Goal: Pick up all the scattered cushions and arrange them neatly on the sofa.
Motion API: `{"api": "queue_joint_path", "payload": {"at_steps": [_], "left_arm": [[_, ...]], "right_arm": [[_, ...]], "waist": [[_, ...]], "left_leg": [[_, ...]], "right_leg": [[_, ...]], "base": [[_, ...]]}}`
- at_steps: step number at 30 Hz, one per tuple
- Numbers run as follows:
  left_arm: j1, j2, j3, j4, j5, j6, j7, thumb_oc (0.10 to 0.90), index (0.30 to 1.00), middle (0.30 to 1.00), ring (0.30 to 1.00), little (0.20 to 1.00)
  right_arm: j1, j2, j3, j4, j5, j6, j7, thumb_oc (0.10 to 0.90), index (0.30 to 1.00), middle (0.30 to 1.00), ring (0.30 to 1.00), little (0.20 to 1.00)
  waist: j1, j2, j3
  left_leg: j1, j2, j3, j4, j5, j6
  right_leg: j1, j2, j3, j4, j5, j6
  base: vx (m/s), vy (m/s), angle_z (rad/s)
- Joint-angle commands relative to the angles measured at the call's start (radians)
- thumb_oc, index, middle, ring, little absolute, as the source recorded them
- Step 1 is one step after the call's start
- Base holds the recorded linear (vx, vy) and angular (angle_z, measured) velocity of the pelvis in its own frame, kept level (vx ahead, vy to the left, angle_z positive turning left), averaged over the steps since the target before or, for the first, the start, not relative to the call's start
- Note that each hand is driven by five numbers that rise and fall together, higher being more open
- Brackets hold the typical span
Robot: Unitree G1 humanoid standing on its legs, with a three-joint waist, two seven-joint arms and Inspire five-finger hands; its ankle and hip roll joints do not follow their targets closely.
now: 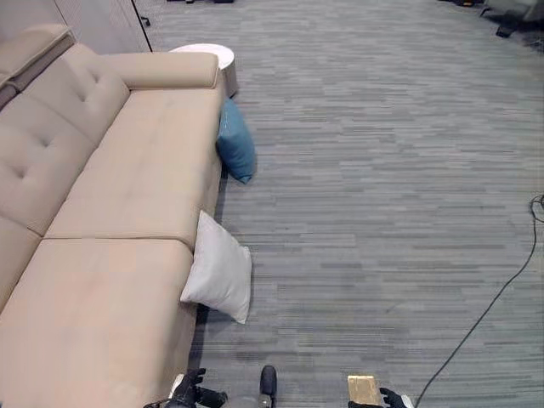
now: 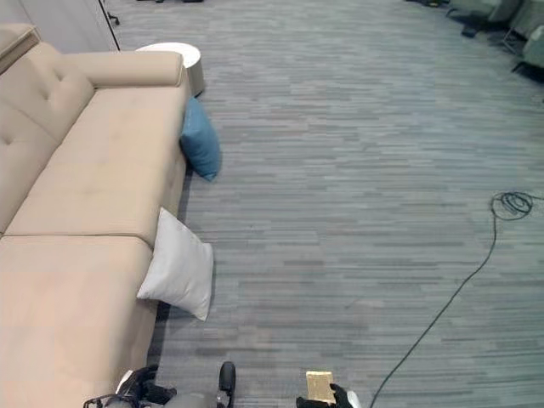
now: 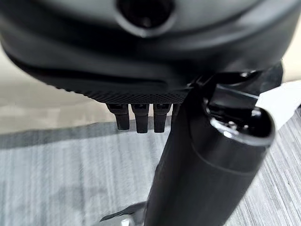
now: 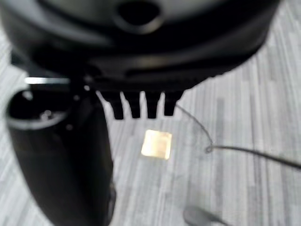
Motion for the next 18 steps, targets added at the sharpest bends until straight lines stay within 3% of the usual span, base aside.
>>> {"api": "queue_joint_path", "payload": {"at_steps": [1,4,7,10,12,15,18], "left_arm": [[0.003,-0.015,-0.006,-0.006,-0.006,-0.012,0.022,0.800,0.900,0.900,0.900,0.900],[-0.007,0.000,-0.007,-0.008,-0.010,-0.012,0.024,0.800,0.900,0.900,0.900,0.900],[-0.010,0.003,-0.003,-0.015,-0.013,-0.018,0.026,0.800,0.900,0.900,0.900,0.900],[-0.010,-0.004,-0.003,0.002,-0.012,-0.024,0.020,0.800,0.900,0.900,0.900,0.900],[-0.011,-0.004,-0.001,0.019,-0.005,-0.022,0.012,0.800,0.900,0.900,0.900,0.900],[0.004,-0.014,0.003,0.033,-0.001,-0.024,0.018,0.800,0.900,0.900,0.900,0.900],[-0.002,-0.020,-0.008,0.026,-0.001,-0.023,0.011,0.800,0.900,0.900,0.900,0.900]], "right_arm": [[-0.004,-0.030,-0.002,-0.081,-0.030,-0.019,-0.007,0.800,0.900,0.900,0.900,0.900],[-0.014,-0.034,0.002,-0.080,-0.029,-0.021,0.000,0.800,0.900,0.900,0.900,0.900],[-0.021,-0.037,0.005,-0.079,-0.037,-0.016,0.000,0.800,0.900,0.900,0.900,0.900],[-0.034,-0.041,0.002,-0.072,-0.034,-0.013,0.000,0.800,0.900,0.900,0.900,0.900],[-0.031,-0.043,-0.003,-0.060,-0.028,-0.009,0.009,0.800,0.900,0.900,0.900,0.900],[-0.032,-0.048,0.004,-0.043,-0.034,-0.008,0.006,0.800,0.900,0.900,0.900,0.900],[-0.045,-0.055,-0.004,-0.028,-0.017,-0.018,0.001,0.800,0.900,0.900,0.900,0.900]], "waist": [[0.021,0.014,-0.008],[0.003,0.035,0.007],[-0.007,0.043,0.005],[-0.025,0.046,0.006],[-0.036,0.032,0.001],[-0.034,0.024,-0.021],[-0.027,0.018,-0.013]], "left_leg": [[-0.001,0.027,-0.039,0.140,-0.155,-0.039],[0.035,0.038,-0.067,0.129,-0.171,-0.028],[0.077,0.049,-0.077,0.094,-0.185,-0.041],[0.120,0.056,-0.093,0.073,-0.206,-0.059],[0.145,0.052,-0.112,0.072,-0.229,-0.076],[0.172,0.083,-0.107,0.072,-0.242,-0.098],[0.117,0.114,-0.108,0.182,-0.187,-0.140]], "right_leg": [[-0.058,-0.017,0.000,-0.019,0.258,0.032],[-0.150,-0.028,0.003,0.089,0.260,0.027],[-0.160,-0.063,-0.022,-0.046,0.211,0.000],[-0.214,-0.077,0.018,-0.212,0.260,0.007],[-0.193,-0.083,0.042,-0.333,0.289,0.020],[-0.173,-0.063,0.036,-0.343,0.299,0.011],[-0.117,-0.044,0.010,-0.378,0.278,-0.016]], "base": [[0.06,0.038,0.10],[0.12,0.023,0.18],[0.20,-0.089,0.08],[0.23,-0.166,0.01],[0.25,-0.232,-0.02],[0.21,-0.246,0.29],[0.11,-0.293,0.40]]}}
